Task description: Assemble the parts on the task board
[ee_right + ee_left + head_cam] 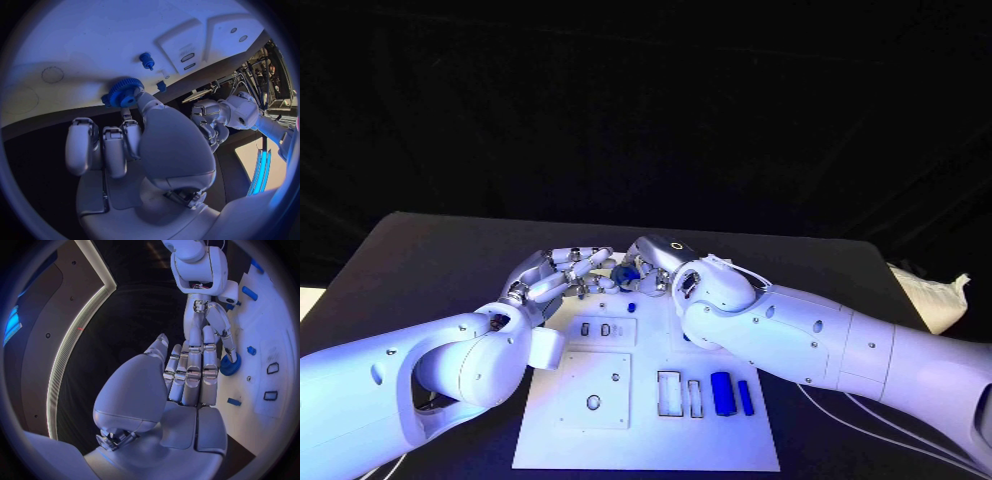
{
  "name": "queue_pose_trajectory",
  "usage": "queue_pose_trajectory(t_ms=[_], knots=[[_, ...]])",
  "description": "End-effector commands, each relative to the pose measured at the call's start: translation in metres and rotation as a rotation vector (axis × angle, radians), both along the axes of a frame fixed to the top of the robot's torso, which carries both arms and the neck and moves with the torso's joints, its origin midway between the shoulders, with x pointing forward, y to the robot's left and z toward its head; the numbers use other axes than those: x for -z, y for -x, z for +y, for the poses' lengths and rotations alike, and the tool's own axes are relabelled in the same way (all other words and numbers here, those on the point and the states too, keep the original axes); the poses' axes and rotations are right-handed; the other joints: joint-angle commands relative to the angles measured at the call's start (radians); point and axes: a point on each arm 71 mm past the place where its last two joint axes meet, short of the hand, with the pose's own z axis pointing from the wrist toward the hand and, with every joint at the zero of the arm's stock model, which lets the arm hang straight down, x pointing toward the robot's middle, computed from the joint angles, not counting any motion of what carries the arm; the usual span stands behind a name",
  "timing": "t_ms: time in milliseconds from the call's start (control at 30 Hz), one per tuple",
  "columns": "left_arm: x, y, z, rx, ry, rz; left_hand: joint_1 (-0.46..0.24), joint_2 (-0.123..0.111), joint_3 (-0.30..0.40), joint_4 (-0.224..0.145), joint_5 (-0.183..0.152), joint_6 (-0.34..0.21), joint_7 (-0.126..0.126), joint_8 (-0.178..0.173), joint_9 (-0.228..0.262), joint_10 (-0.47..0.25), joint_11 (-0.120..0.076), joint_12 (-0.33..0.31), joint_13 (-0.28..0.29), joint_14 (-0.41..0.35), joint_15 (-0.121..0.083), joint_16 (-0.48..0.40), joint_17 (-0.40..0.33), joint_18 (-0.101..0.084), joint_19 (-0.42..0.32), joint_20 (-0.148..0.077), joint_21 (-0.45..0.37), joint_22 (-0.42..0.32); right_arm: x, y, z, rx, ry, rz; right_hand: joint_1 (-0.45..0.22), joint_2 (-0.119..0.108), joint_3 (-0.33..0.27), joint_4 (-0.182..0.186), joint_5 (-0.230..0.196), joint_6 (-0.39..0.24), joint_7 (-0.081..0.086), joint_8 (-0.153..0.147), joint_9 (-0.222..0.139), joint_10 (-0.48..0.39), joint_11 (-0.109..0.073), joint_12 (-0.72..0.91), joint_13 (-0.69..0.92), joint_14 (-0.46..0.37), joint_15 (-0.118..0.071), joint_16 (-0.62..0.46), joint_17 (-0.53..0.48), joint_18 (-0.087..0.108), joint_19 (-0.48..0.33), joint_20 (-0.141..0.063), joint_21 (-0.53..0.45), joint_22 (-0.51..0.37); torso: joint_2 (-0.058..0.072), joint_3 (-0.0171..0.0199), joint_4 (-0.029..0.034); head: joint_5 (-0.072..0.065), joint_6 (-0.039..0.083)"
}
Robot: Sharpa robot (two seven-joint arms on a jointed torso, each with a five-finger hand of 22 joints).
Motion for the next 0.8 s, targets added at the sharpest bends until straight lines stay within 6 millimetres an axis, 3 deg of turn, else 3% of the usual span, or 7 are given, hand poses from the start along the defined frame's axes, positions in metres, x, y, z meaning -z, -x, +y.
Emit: queue_pose_trajectory(t_ms=[33, 200, 367, 533, 800], knots=[[-0.0010, 0.0003, -0.0022, 0.017, 0.017, 0.002, 0.009, 0.001, 0.005, 0.001, -0.001, 0.005, 0.005, -0.004, -0.001, 0.000, 0.001, -0.006, -0.001, -0.006, 0.001, -0.006, 0.001, 0.010, -0.003, -0.001, 0.006, 0.001, 0.0030, 0.0014, 0.0024, -0.022, 0.024, 0.013, -0.009, -0.007, 0.006, -0.003, 0.009, 0.008, -0.006, -0.009, 0.015, -0.006, 0.008, -0.013, 0.043, 0.088, -0.002, 0.001, 0.178, -0.018, -0.003, -0.004, 0.006, -0.001, 0.000, 0.0004, -0.0018, 0.001, 0.000], [-0.0009, 0.0005, -0.0025, 0.019, 0.017, 0.005, 0.009, 0.001, 0.005, 0.001, -0.001, 0.005, 0.005, -0.004, -0.001, 0.000, 0.001, -0.006, -0.001, -0.006, 0.001, -0.006, 0.001, 0.010, -0.003, -0.001, 0.006, 0.001, 0.0025, -0.0006, -0.0001, 0.001, 0.005, 0.001, -0.029, -0.031, 0.004, -0.007, 0.011, -0.060, 0.016, -0.045, -0.001, -0.058, 0.026, -0.107, -0.028, 0.087, 0.012, -0.002, 0.174, -0.017, -0.010, 0.007, 0.000, -0.011, 0.001, 0.0000, -0.0016, -0.001, 0.002], [-0.0009, 0.0007, -0.0027, 0.021, 0.018, 0.007, 0.008, 0.001, 0.006, 0.001, -0.001, 0.005, 0.005, -0.005, -0.001, -0.001, 0.001, -0.006, -0.001, -0.006, 0.001, -0.006, 0.002, 0.009, -0.003, -0.001, 0.006, 0.002, 0.0029, -0.0020, -0.0012, 0.003, -0.011, 0.005, -0.060, -0.050, -0.023, 0.004, -0.027, -0.159, 0.035, -0.046, -0.023, -0.100, 0.045, -0.181, -0.084, 0.085, 0.029, -0.006, 0.168, -0.014, -0.020, 0.024, -0.007, -0.023, 0.000, 0.0000, -0.0009, 0.000, 0.003], [-0.0008, 0.0010, -0.0030, 0.024, 0.018, 0.009, 0.007, 0.000, 0.006, 0.001, -0.002, 0.004, 0.006, -0.005, -0.001, -0.001, 0.001, -0.006, -0.002, -0.006, 0.002, -0.007, 0.003, 0.009, -0.003, -0.001, 0.007, 0.002, 0.0046, -0.0017, -0.0004, -0.008, -0.003, 0.030, -0.075, -0.050, -0.038, 0.019, -0.032, -0.163, 0.037, -0.041, -0.022, -0.101, 0.047, -0.183, -0.085, 0.085, 0.033, -0.007, 0.168, -0.013, -0.022, 0.029, -0.008, -0.026, 0.000, -0.0001, 0.0001, -0.002, 0.004], [-0.0004, 0.0010, -0.0027, 0.025, 0.016, 0.015, 0.005, -0.001, 0.008, 0.001, -0.002, 0.002, 0.008, -0.007, -0.002, -0.004, 0.002, -0.007, -0.002, -0.006, 0.002, -0.008, 0.005, 0.009, -0.003, -0.001, 0.007, 0.002, 0.0066, -0.0020, -0.0025, -0.010, -0.015, 0.065, -0.098, -0.029, -0.052, 0.046, 0.004, -0.129, 0.031, -0.031, -0.016, -0.079, 0.043, -0.146, -0.057, 0.085, 0.030, -0.007, 0.169, -0.014, -0.020, 0.029, -0.005, -0.020, 0.001, 0.0008, -0.0002, 0.000, 0.002]])
